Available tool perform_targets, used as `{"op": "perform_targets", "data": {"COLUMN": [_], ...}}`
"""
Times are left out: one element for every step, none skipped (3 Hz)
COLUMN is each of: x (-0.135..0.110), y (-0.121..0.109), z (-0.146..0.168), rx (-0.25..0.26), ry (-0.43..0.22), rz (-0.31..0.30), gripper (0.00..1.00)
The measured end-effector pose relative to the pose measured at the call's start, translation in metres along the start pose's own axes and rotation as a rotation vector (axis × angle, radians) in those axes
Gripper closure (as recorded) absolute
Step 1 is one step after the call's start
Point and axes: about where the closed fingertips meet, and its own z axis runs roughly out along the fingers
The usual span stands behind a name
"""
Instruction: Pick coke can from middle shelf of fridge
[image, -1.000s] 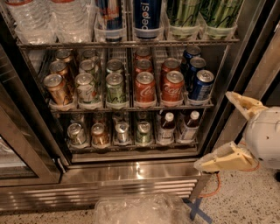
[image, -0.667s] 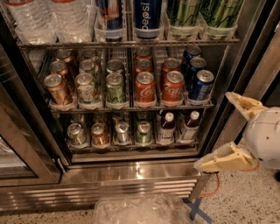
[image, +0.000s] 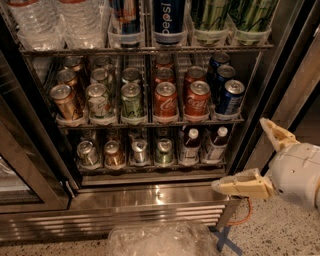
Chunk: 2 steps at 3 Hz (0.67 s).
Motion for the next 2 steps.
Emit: {"op": "perform_targets", "data": {"x": [0.009, -0.004], "y": [-0.008, -0.005], "z": [0.010, 0.008], "rx": [0.093, 0.120], "ry": [-0.079, -0.129], "rz": [0.058, 0.057], "gripper": [0.00, 0.00]}}
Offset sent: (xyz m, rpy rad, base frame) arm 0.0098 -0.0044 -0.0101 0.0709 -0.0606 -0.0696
